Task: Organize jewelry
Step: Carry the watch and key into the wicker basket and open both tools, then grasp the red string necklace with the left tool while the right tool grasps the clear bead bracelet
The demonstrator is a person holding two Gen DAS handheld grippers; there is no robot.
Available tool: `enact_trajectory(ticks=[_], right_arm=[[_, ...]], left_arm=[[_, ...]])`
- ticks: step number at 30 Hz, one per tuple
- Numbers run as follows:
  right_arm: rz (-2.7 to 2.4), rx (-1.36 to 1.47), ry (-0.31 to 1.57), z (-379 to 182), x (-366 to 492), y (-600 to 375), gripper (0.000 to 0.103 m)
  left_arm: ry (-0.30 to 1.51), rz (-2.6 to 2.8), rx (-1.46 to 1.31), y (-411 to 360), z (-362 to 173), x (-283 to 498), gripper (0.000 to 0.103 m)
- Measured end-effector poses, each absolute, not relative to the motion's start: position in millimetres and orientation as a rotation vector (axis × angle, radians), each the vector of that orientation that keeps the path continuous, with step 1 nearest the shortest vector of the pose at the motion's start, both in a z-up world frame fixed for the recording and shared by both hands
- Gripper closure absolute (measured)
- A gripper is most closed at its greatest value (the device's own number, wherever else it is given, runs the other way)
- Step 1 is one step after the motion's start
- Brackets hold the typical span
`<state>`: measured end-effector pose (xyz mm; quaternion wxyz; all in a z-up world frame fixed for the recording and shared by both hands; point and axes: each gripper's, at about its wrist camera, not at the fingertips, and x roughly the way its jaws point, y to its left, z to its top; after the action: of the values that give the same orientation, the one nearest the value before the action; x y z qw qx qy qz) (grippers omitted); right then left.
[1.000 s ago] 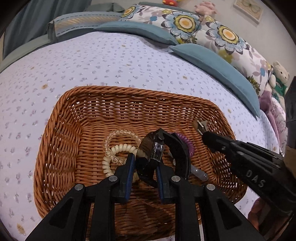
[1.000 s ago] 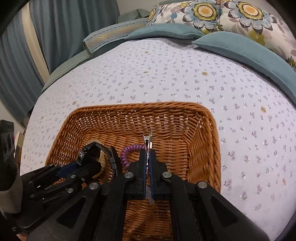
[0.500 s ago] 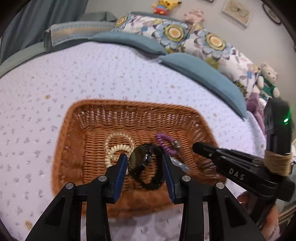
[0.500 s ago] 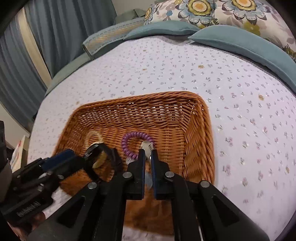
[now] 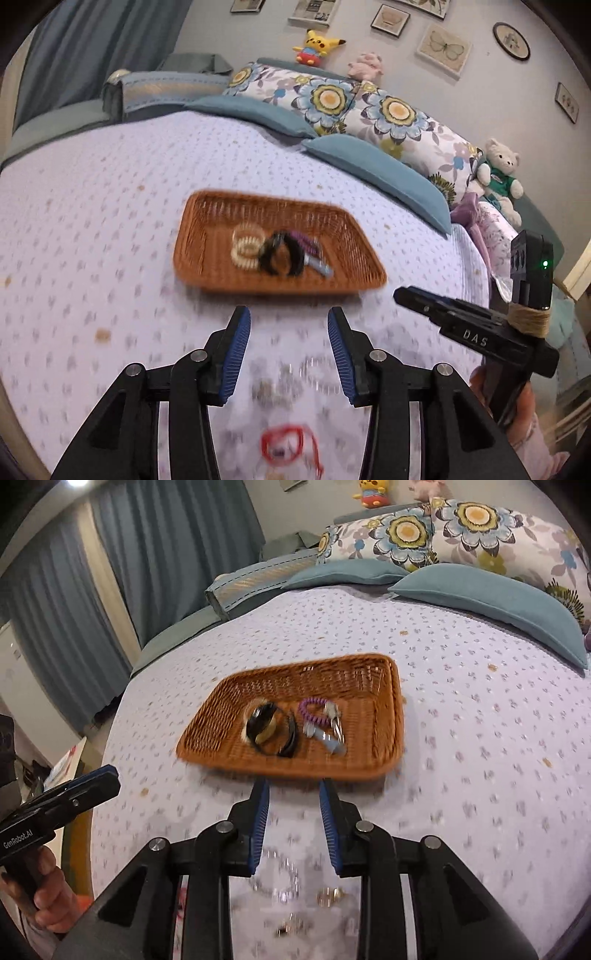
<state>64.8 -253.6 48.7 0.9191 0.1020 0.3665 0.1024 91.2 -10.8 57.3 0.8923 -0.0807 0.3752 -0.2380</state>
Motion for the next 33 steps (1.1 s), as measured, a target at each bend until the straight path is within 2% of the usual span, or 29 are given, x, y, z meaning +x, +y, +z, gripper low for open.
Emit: enact_trajectory(ticks=[9, 18, 22, 28, 29, 33], right_arm=[[0.244, 0.154, 0.722, 26, 43, -236, 0.072], [0.229, 0.180, 0.835, -14, 58, -239, 0.072], [0.237, 0.184, 0.860, -20, 63, -238, 0.072], [0.222, 0.145, 0.897, -28, 70, -229, 0.072], [0.218, 0.132, 0.901, -29, 71, -227, 0.072], [0.217, 0.058, 0.938, -36, 77, -211, 0.072]], left_arm=[[0.892, -0.478, -0.245, 12, 11, 67, 0.058], [1.114, -0.546, -0.359, 18, -54, 76, 0.058], [1.131, -0.600, -0.407, 20, -62, 76, 0.060], [1.124, -0.605, -0.292, 3, -62, 67, 0.060], [1.121, -0.602, -0.274, 1, -61, 68, 0.061], [1.125, -0.592, -0.251, -3, -63, 69, 0.075]])
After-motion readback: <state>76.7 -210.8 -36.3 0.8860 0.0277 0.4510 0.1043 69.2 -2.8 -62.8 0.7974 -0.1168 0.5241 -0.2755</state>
